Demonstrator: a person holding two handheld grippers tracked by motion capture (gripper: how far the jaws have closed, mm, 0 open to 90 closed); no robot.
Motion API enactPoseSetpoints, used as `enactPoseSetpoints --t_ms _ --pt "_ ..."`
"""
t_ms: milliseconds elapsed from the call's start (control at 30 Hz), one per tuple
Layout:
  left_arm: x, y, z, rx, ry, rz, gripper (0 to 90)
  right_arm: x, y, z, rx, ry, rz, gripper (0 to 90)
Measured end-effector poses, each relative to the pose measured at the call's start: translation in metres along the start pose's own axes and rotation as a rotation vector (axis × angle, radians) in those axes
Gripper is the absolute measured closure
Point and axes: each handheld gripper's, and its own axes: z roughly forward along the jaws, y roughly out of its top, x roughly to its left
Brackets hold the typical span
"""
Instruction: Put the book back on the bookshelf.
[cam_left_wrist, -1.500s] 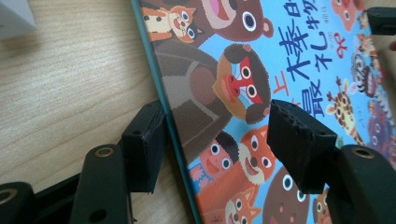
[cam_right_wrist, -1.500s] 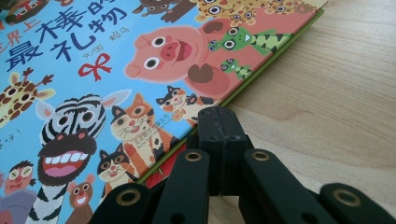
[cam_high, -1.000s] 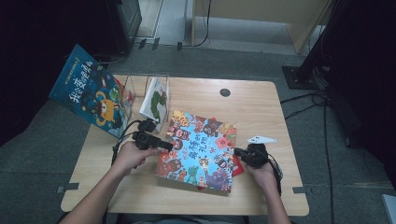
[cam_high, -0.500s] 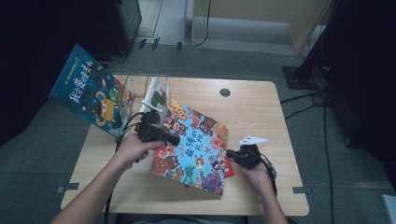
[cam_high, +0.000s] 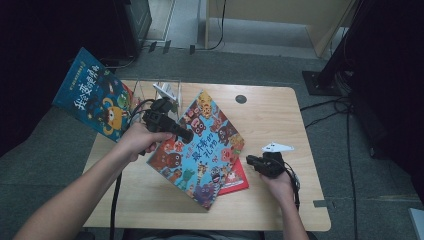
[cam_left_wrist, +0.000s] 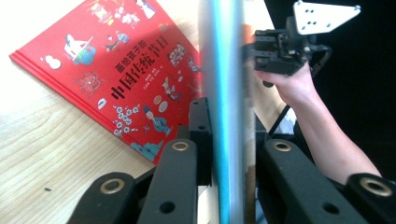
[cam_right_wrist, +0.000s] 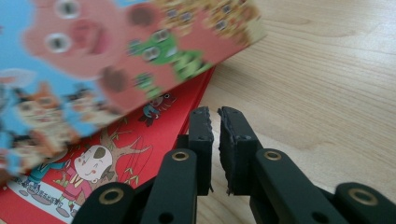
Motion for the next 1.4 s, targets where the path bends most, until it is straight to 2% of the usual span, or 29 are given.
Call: enactPoseSetpoints --t_ms 67,100,133,167,267,300,400,433,467,500,567,600,633,767,833,900,1000,1067,1167,1200,1267,1333,1400 --pt "-0.011 0.003 -0.005 0.039 0.047 0.042 82.0 0.001 0.001 0.0 -0.003 0.0 -0.011 81.2" --pt "-0.011 0.003 -0.005 0.039 0.047 0.042 82.0 0.003 0.002 0.001 -0.008 0.0 -0.02 80.4" --pt "-0.019 0.003 -0.007 0.072 0.089 0.059 82.0 0.005 0.003 0.001 -0.01 -0.001 -0.03 79.4" --pt "-0.019 0.003 -0.007 0.072 0.089 0.059 82.0 0.005 0.003 0.001 -0.01 -0.001 -0.03 79.4" --pt "-0.025 -0.002 -0.014 0.081 0.114 0.088 81.9 0.013 0.006 0.005 -0.007 0.004 -0.074 77.0" --pt "-0.028 -0.006 -0.02 0.081 0.14 0.105 81.9 0.015 0.006 0.006 -0.014 0.007 -0.085 75.2" --pt "-0.028 -0.011 -0.028 0.072 0.162 0.103 81.8 0.018 0.007 0.008 -0.022 0.009 -0.1 71.1" --pt "-0.025 -0.014 -0.033 0.063 0.17 0.096 81.8 0.021 0.008 0.01 -0.041 0.004 -0.127 64.9" --pt "-0.021 -0.019 -0.041 0.056 0.178 0.085 81.9 0.023 0.008 0.011 -0.044 0.001 -0.134 64.6" --pt "-0.021 -0.019 -0.041 0.056 0.178 0.085 81.8 0.023 0.008 0.011 -0.044 0.001 -0.134 64.6" --pt "-0.016 -0.026 -0.05 0.042 0.179 0.057 81.8 0.025 0.009 0.014 -0.049 0.004 -0.144 63.3" --pt "-0.011 -0.033 -0.06 0.023 0.18 0.037 81.8 0.026 0.01 0.015 -0.047 0.004 -0.147 63.3" --pt "-0.011 -0.033 -0.06 0.023 0.18 0.037 81.8 0.026 0.012 0.017 -0.033 0.005 -0.148 62.8" --pt "-0.003 -0.047 -0.078 -0.01 0.19 -0.002 81.7 0.027 0.016 0.022 -0.022 0.016 -0.148 60.5" --pt "0.0 -0.054 -0.084 -0.022 0.197 -0.016 81.6 0.031 0.018 0.029 -0.003 0.008 -0.176 57.7" --pt "0.004 -0.061 -0.091 -0.034 0.2 -0.034 81.6 0.032 0.018 0.032 -0.005 0.012 -0.19 57.7" --pt "0.012 -0.071 -0.104 -0.049 0.196 -0.078 81.3 0.033 0.019 0.034 -0.007 0.02 -0.186 57.5" --pt "0.017 -0.079 -0.111 -0.062 0.206 -0.1 81.4 0.034 0.02 0.037 -0.012 0.022 -0.187 57.0" --pt "0.023 -0.091 -0.12 -0.092 0.227 -0.123 81.3 0.034 0.026 0.043 0.024 0.029 -0.187 56.3" --pt "0.026 -0.099 -0.127 -0.11 0.237 -0.142 81.4 0.035 0.027 0.044 0.022 0.031 -0.193 56.4" --pt "0.027 -0.103 -0.13 -0.115 0.239 -0.149 81.3 0.035 0.028 0.046 0.022 0.031 -0.192 56.4" --pt "0.028 -0.111 -0.136 -0.129 0.242 -0.168 81.2 0.035 0.029 0.048 0.028 0.027 -0.208 56.4" --pt "0.03 -0.123 -0.146 -0.144 0.242 -0.188 81.2 0.035 0.03 0.051 0.032 0.031 -0.204 56.5"
